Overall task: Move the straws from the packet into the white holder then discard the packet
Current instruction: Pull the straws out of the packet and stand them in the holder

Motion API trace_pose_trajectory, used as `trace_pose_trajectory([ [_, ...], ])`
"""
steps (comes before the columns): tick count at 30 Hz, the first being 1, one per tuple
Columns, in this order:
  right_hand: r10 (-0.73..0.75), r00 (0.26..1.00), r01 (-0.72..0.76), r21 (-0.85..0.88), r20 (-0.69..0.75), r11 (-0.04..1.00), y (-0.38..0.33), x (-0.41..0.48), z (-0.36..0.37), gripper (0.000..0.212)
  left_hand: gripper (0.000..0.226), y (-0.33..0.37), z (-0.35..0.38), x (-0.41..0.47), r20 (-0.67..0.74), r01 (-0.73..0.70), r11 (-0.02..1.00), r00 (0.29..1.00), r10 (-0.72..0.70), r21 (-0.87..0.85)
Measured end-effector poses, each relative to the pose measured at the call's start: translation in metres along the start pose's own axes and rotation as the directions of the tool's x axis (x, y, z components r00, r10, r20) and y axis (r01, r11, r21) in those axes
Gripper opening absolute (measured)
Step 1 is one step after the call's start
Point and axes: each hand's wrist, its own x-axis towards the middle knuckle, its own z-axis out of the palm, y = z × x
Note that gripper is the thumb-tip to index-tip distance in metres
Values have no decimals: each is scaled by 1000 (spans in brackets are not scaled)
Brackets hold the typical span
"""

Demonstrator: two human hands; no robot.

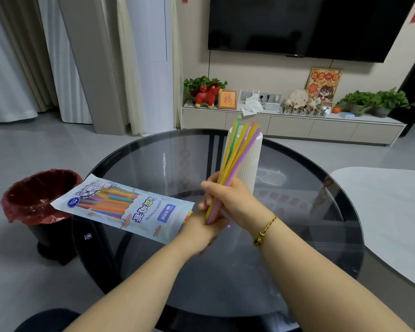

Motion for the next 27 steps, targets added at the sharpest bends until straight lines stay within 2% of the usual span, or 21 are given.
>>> trace_pose_trajectory([
  [3,-98,993,100,27,-65,995,-17,8,-4,29,33,14,-5,14,-27,-71,997,997,72,17],
  [7,-270,950,279,38,-156,960,-55,22,-28,29,23,27,-13,28,36,-148,989,988,148,-17],
  [10,-343,907,375,101,-243,921,-88,31,-59,26,34,29,-18,42,44,-147,986,988,150,-74],
  [13,-378,847,454,139,-374,880,-119,40,-90,27,44,38,-20,58,-22,-152,983,988,150,-99],
  [15,-396,788,517,158,-471,841,-135,47,-106,30,47,48,-17,70,-84,-175,983,982,170,-55],
  [17,-413,734,569,156,-539,807,-143,54,-117,30,64,57,-13,84,-125,-153,988,980,153,9],
  [20,-416,670,574,74,-614,816,-143,68,-120,30,98,69,-7,102,-156,-129,991,979,134,40],
  [23,-400,640,529,-1,-656,849,-137,82,-117,32,117,78,-1,117,-155,-143,988,976,149,55],
  [25,-386,662,482,-29,-642,875,-129,90,-116,30,125,81,3,125,-134,-166,984,976,173,61],
  [27,-377,720,417,-71,-583,906,-117,97,-114,30,131,83,7,133,-125,-178,982,975,185,64],
])
